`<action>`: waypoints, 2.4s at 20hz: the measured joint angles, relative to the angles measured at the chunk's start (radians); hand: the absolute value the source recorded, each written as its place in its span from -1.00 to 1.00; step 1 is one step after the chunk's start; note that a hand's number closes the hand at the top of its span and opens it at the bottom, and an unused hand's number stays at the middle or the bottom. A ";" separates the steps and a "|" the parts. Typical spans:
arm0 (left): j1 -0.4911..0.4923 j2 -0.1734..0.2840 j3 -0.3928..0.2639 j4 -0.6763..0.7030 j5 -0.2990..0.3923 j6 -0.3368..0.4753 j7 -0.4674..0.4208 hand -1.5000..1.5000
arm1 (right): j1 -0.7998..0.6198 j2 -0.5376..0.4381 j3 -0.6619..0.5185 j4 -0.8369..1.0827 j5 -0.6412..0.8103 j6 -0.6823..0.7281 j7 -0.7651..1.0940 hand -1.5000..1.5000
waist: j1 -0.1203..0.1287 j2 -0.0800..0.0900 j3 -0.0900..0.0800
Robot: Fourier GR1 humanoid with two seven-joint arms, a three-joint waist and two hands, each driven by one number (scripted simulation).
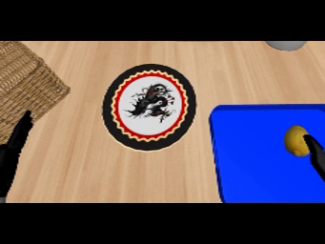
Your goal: Pick the lemon from the tray and place it in the plate
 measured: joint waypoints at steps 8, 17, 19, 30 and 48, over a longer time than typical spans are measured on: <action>-0.001 -0.026 -0.020 -0.013 -0.034 0.017 -0.006 0.00 | 0.208 -0.251 0.086 -0.039 0.111 0.052 0.399 -1.00 | 0.015 0.008 -0.002; -0.001 -0.042 -0.021 -0.018 -0.048 0.010 0.007 0.00 | 0.147 -0.549 0.039 -0.071 0.143 0.229 0.932 -1.00 | 0.025 0.008 0.000; -0.015 -0.041 -0.014 -0.023 -0.049 0.005 0.027 0.00 | 0.096 -0.574 0.048 -0.044 0.135 0.271 0.998 -1.00 | 0.024 0.007 0.000; -0.007 -0.041 0.043 0.001 -0.048 -0.052 -0.003 0.00 | -0.051 -0.595 0.110 0.145 0.079 0.510 1.073 -1.00 | 0.015 0.004 0.003; 0.013 -0.127 0.115 -0.023 -0.140 -0.110 -0.002 0.00 | -0.196 -0.428 0.023 0.409 0.105 0.804 0.952 -1.00 | 0.011 0.003 0.003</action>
